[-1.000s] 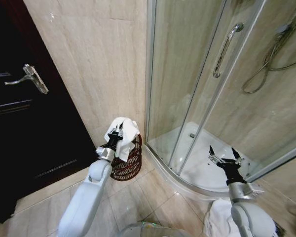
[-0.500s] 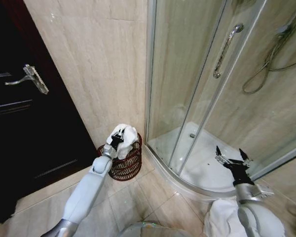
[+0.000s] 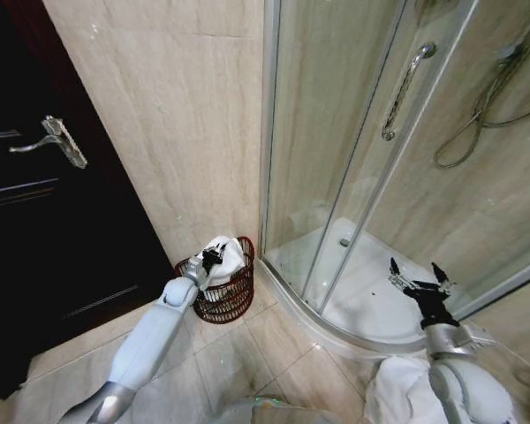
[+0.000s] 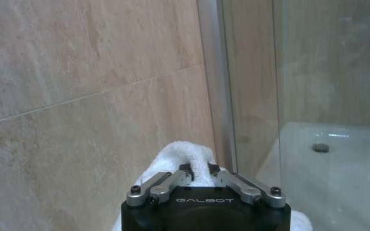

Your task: Discard the used towel into the hamper.

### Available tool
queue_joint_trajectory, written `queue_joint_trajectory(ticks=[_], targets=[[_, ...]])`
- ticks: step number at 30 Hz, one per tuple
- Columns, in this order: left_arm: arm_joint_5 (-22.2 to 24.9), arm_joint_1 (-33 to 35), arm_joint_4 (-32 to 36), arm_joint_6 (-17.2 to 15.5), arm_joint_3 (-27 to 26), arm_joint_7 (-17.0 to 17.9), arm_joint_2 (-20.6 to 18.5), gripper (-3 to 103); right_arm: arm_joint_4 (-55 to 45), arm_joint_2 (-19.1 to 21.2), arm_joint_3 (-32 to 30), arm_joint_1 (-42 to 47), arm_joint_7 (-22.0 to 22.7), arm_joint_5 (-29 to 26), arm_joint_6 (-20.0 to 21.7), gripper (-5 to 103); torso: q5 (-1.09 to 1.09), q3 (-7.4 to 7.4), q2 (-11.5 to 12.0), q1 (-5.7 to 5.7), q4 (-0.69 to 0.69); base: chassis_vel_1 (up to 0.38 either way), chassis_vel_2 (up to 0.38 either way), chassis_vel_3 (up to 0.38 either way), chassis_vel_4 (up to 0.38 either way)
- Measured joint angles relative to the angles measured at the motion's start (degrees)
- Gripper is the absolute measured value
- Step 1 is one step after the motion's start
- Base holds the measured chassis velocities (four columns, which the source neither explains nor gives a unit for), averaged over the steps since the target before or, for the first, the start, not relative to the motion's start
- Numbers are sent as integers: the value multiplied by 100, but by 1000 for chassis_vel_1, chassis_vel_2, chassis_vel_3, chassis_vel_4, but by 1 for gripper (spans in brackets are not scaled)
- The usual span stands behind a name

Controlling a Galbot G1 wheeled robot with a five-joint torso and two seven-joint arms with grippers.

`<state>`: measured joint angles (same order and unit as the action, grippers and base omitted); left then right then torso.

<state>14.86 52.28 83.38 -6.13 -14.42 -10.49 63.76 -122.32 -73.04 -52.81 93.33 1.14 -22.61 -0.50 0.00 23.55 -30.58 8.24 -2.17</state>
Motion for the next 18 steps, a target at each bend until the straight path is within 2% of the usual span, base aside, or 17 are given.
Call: queue_joint_trajectory(ticks=[2,3,4,5,6,7,8,9,10,12,13,16,17,18], targets=[[4,21,71,-116,0,0,-3,12,37,4,-16,4,-2,-7,-25,100,0,0,0,0,0,0,0,0,0],[7,37,139,-265,-1,-1,-8,17,70,8,-27,7,-4,-12,-47,100,0,1,-1,0,0,0,0,0,0],[10,51,226,-454,-9,-1,-19,17,103,9,-34,9,-6,-19,-72,100,0,1,-2,0,0,0,0,0,0],[16,63,313,-644,-27,-35,-35,27,123,9,-38,10,-8,-24,-88,100,0,1,-2,0,1,0,0,0,0],[27,80,410,-844,-59,-129,-56,27,132,6,-40,9,-11,-26,-101,100,0,1,-3,0,1,0,0,0,0],[27,80,410,-844,-59,-129,-56,27,132,6,-40,9,-11,-26,-101,100,0,1,-3,0,1,0,0,0,0],[30,100,504,-1029,-102,-277,-78,27,132,-1,-40,11,-13,-27,-107,100,1,1,-3,0,1,0,0,0,0],[45,138,619,-1169,-152,-457,-117,39,127,-10,-41,24,-15,-29,-108,100,1,2,-4,1,1,0,0,0,0],[65,164,667,-1195,-169,-491,-133,49,114,-14,-42,34,-17,-29,-108,100,1,2,-4,1,0,0,0,0,0],[100,202,727,-1228,-207,-519,-145,49,95,-18,-45,48,-24,-29,-108,100,-1,2,-4,1,0,0,0,0,0],[136,247,786,-1263,-258,-538,-156,60,72,-21,-46,62,-30,-28,-108,100,-1,2,-4,1,0,0,0,0,0],[164,337,859,-1277,-334,-542,-171,60,46,-35,-46,83,-35,-18,-108,100,0,2,-5,1,0,0,0,0,0],[169,390,897,-1277,-380,-542,-181,71,23,-43,-46,97,-37,-14,-108,100,-1,3,-5,2,0,0,0,0,0],[169,390,897,-1277,-380,-542,-181,71,23,-43,-46,97,-37,-14,-108,100,-1,3,-5,2,0,0,0,0,0]])
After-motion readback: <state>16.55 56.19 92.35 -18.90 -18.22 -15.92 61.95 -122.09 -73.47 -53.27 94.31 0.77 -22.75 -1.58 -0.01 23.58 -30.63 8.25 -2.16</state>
